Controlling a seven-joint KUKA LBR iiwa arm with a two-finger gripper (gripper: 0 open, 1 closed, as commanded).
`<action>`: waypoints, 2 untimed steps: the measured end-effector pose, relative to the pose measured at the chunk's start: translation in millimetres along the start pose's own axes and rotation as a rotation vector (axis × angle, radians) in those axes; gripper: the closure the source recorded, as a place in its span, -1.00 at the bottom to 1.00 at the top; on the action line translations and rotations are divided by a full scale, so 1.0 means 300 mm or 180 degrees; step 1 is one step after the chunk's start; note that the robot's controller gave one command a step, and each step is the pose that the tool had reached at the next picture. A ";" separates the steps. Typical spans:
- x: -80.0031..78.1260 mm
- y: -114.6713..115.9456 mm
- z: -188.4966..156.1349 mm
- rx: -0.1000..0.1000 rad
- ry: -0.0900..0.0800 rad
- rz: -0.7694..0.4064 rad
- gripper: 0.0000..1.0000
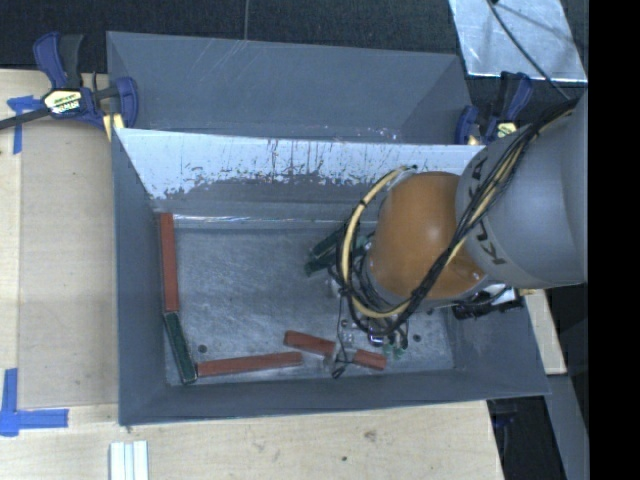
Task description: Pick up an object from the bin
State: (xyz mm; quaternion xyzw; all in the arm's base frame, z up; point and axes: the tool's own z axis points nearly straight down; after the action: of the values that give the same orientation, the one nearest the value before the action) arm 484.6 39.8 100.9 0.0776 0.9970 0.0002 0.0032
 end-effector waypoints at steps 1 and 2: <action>0.012 0.045 -0.012 -0.0004 -0.0005 0.0029 -1.00; -0.009 0.015 0.107 0.0007 0.0025 0.0301 -1.00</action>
Offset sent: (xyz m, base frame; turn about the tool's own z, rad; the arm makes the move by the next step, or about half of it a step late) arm -0.0024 0.0134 0.0033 0.0119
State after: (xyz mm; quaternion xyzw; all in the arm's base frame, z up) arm 488.2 43.7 68.8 0.1246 0.9922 -0.0003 -0.0008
